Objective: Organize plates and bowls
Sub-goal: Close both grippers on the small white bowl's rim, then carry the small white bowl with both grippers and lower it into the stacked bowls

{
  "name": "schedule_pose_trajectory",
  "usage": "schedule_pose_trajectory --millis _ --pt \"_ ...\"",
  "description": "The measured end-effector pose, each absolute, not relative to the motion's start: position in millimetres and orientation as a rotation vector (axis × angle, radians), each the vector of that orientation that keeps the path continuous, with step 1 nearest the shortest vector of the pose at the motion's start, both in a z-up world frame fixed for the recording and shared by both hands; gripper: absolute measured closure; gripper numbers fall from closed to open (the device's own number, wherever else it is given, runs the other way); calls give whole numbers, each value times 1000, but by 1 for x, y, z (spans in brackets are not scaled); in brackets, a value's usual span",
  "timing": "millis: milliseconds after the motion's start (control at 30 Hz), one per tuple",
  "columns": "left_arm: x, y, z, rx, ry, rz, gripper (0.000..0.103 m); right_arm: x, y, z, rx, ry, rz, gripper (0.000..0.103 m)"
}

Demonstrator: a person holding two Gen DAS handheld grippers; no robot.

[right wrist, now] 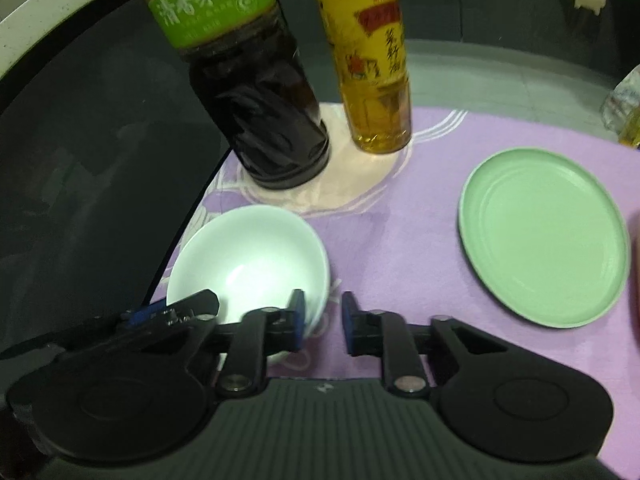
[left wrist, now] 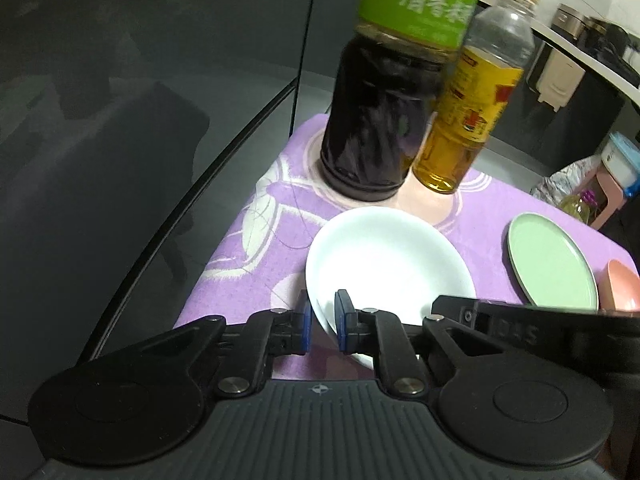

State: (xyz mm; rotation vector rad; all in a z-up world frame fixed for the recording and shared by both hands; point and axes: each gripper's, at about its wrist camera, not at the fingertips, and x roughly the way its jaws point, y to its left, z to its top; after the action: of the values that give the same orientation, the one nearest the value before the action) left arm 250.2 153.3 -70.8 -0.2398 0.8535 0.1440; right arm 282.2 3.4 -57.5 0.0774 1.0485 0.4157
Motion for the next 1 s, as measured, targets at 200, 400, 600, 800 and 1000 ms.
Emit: schedule_pose_trajectory --millis 200,400,600,800,1000 --pt "227 144 -51 -246 811 124 91 262 0 -40 30 998 413 93" --pt "189 125 -23 -237 757 64 90 221 -25 -1 28 922 416 92" --pt "145 102 -4 -220 725 13 91 172 -52 19 63 882 412 91" --pt "109 88 5 -206 721 -14 91 132 -71 26 102 868 407 90" --pt "82 76 9 -179 717 -25 91 101 -84 28 132 856 408 90"
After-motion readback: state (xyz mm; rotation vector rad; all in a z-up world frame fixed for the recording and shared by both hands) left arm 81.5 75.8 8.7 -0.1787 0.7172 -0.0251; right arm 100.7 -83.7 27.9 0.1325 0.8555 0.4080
